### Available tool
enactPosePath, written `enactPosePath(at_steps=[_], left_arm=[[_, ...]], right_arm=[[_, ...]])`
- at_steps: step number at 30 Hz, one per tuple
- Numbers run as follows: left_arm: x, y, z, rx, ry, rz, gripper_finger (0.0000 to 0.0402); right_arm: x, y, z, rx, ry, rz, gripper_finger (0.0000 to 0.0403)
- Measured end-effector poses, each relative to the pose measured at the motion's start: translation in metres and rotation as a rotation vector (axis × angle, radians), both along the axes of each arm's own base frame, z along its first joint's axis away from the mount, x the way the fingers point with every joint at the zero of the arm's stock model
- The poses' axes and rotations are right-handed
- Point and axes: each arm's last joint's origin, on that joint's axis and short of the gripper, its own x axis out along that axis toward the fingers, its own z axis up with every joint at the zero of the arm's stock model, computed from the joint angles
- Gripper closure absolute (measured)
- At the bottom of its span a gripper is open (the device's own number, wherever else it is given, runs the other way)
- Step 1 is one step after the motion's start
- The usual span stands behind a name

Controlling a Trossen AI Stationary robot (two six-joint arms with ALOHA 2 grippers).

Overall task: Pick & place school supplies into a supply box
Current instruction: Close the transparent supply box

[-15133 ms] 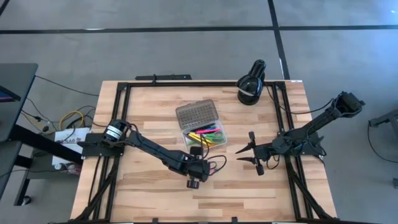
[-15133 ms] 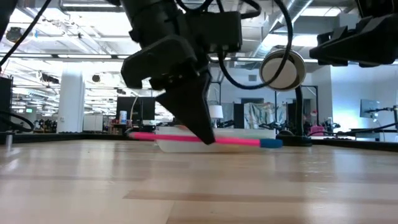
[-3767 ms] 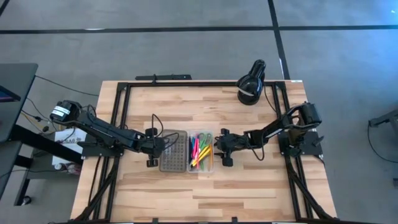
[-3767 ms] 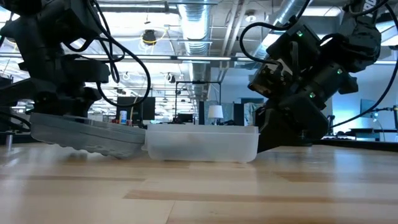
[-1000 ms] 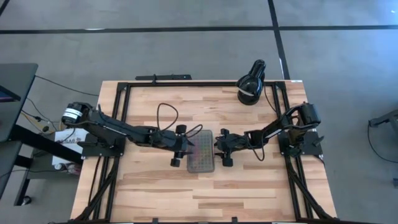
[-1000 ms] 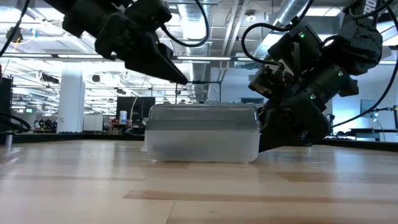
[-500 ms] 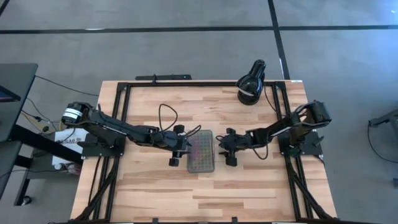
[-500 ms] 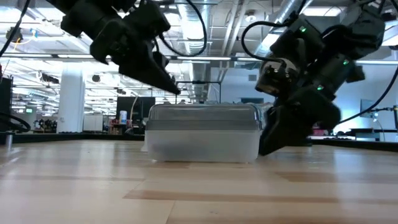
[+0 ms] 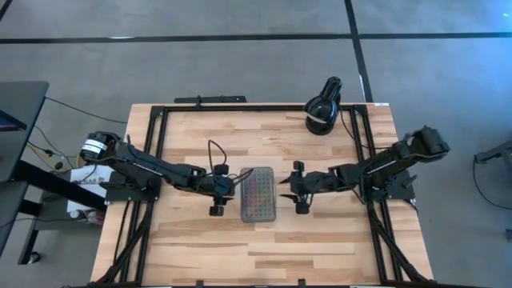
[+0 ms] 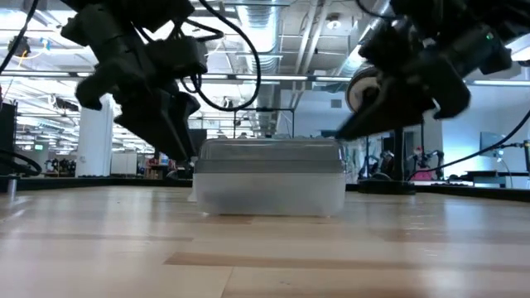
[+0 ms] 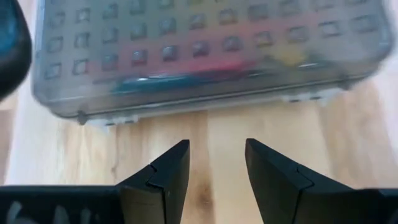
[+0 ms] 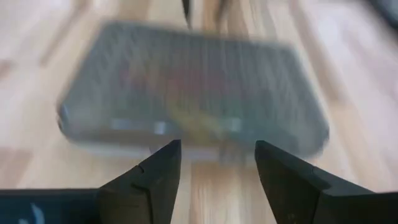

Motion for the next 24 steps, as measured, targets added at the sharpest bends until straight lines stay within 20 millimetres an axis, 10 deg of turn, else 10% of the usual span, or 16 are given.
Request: enactPosePath(at_steps=[24], left_arm=[[0.019,0.014,-0.03,0.04,0.01,0.009,0.025]], right_arm=[[0.031,-0.007,-0.019,-0.053,-0.184,0.061,0.0203]])
